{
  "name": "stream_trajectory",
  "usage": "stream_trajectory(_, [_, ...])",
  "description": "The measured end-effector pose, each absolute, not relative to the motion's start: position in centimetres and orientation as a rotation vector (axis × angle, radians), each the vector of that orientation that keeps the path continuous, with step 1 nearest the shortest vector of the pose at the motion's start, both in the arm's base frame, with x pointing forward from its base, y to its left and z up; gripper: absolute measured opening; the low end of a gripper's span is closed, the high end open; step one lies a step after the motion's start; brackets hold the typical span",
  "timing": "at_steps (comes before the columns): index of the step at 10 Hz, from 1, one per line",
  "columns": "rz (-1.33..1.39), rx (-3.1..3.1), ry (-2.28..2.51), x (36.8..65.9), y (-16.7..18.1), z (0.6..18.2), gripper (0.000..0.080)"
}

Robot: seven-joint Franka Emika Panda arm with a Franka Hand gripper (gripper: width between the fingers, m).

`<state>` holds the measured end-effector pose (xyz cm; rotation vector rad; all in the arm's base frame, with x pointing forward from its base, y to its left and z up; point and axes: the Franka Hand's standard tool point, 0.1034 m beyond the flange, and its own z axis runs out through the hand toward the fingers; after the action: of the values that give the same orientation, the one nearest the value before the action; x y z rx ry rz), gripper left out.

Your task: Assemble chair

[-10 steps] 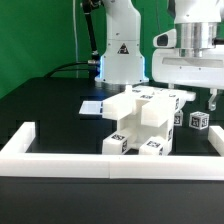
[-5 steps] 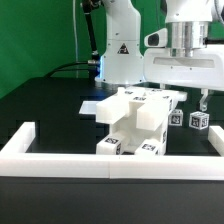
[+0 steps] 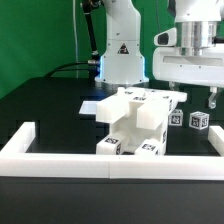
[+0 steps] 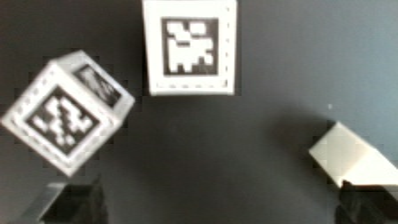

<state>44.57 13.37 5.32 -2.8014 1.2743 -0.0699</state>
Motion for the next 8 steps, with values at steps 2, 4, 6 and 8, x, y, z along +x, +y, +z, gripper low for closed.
stream_trajectory(2, [-0.054,-2.802,1.29,43.3,15.2,4.9,0.0649])
stream_trajectory(4, [-0.044,-2.81,1.302,42.4,16.5,4.3,0.0649])
stream_trajectory(6, [-0.038,-2.831,1.292,42.1,16.6,3.6,0.0649])
stream_trajectory(8, [-0.036,-2.84,1.304,42.2,15.8,3.0,0.0649])
